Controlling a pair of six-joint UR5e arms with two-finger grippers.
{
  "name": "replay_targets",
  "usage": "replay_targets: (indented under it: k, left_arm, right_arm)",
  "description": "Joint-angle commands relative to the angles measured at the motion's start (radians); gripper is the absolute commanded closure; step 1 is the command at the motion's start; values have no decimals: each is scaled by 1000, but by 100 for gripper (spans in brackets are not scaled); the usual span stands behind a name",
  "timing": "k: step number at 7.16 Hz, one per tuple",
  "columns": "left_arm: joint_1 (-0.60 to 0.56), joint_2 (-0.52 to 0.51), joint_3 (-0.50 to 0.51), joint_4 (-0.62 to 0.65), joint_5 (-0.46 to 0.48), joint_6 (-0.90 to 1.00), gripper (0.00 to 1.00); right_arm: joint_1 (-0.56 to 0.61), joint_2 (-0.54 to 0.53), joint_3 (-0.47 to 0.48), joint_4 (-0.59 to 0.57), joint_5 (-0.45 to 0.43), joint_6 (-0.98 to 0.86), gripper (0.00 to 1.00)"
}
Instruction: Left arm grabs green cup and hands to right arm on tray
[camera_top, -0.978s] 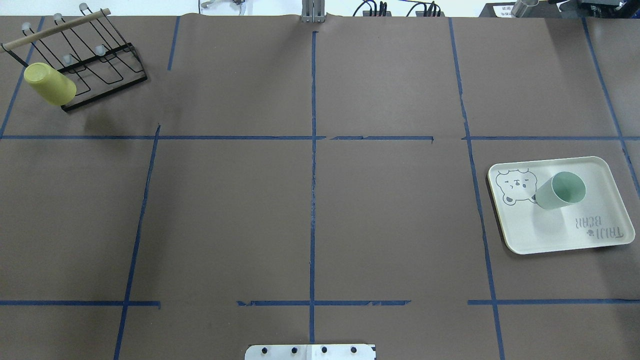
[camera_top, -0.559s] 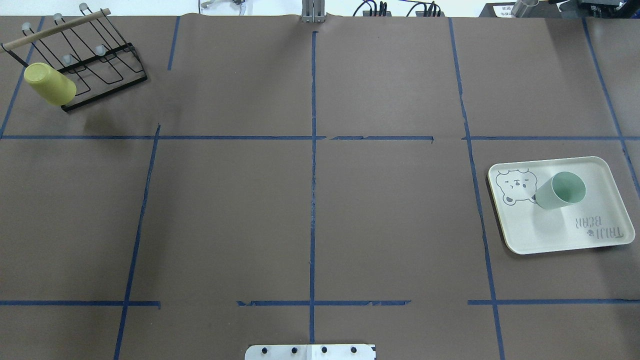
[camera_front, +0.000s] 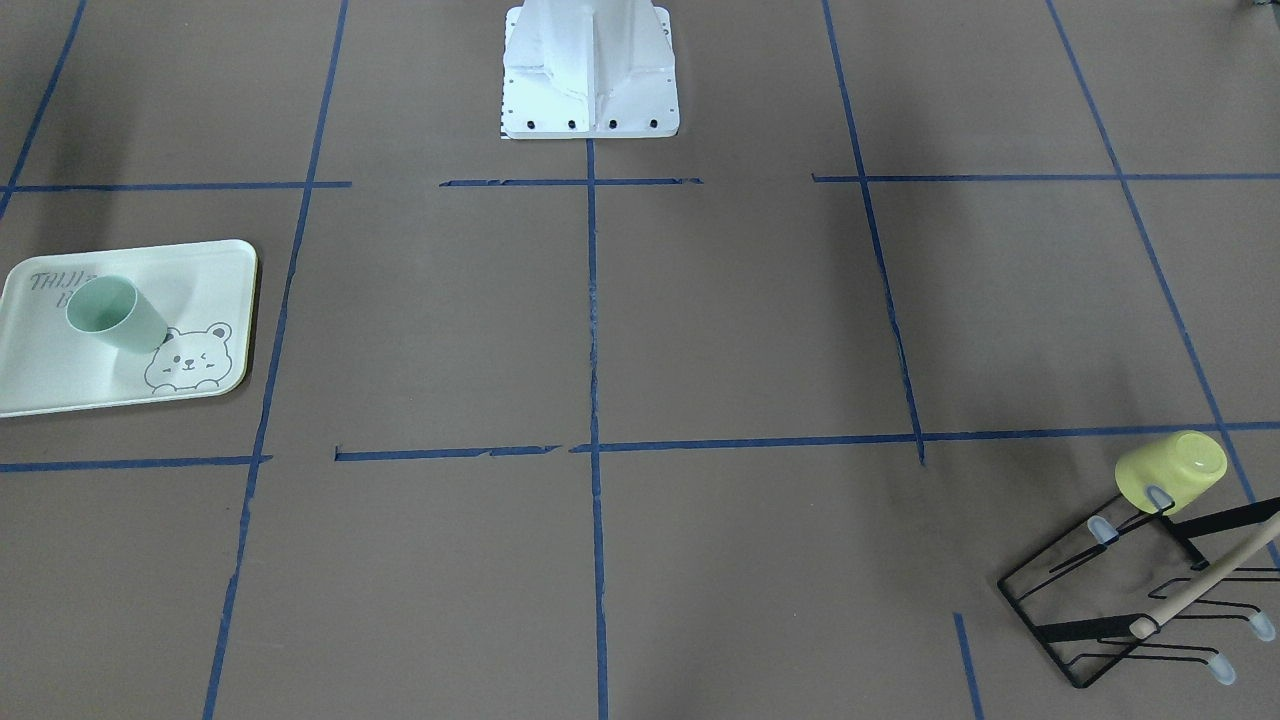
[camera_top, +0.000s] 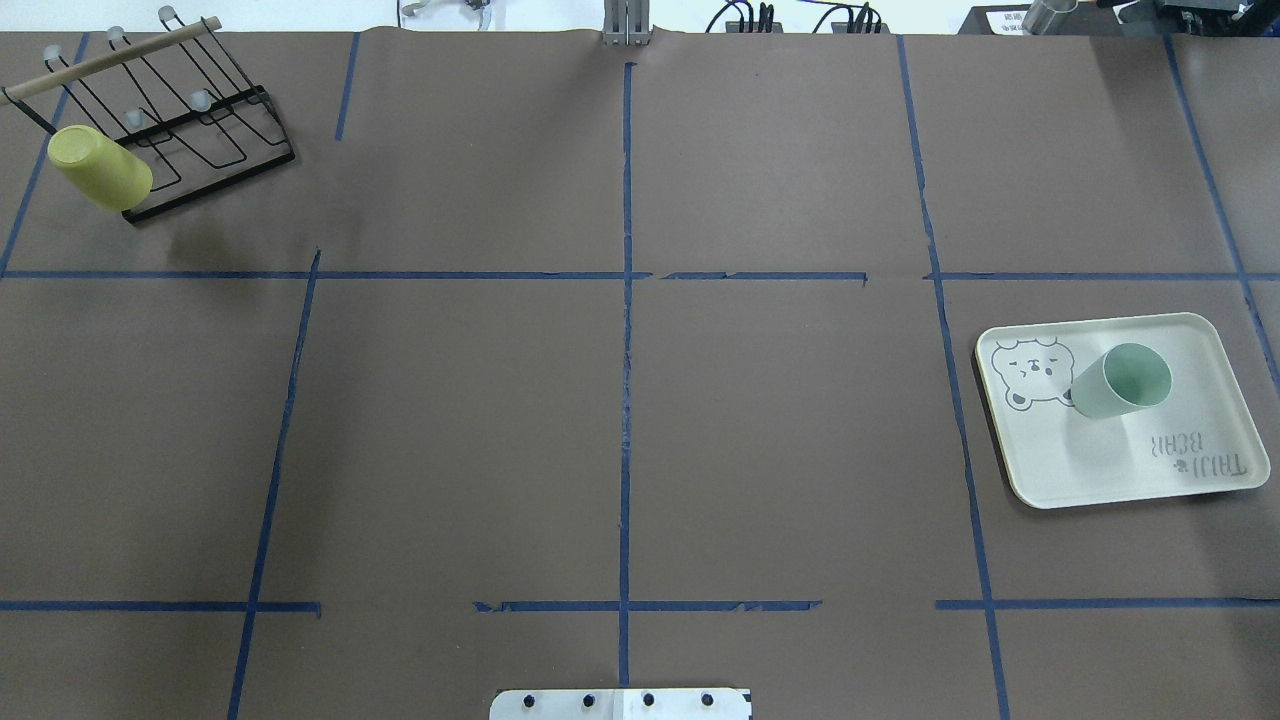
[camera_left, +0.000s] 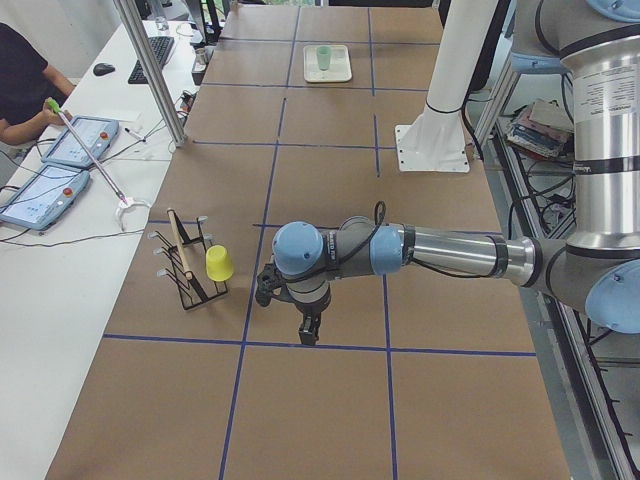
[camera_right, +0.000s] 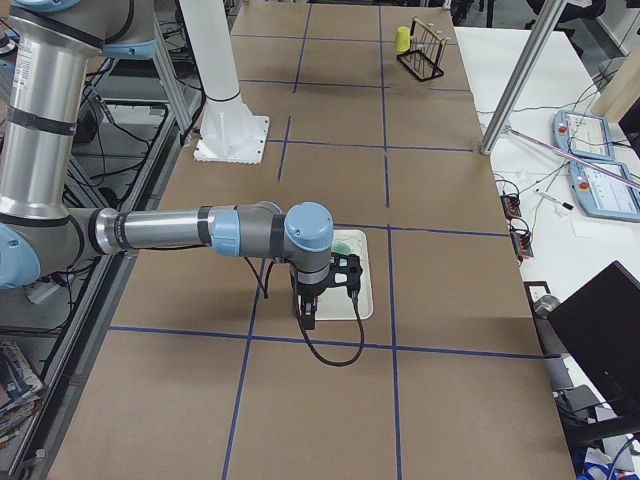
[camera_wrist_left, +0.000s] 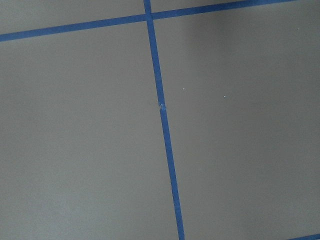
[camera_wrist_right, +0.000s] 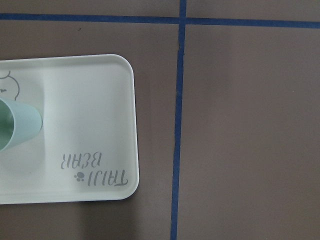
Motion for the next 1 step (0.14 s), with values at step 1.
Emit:
replay_targets:
  k: [1]
  left_arm:
    - [0,-11,0,0,1,6,0]
  right_arm:
    - [2,0,3,1,2,-1,0]
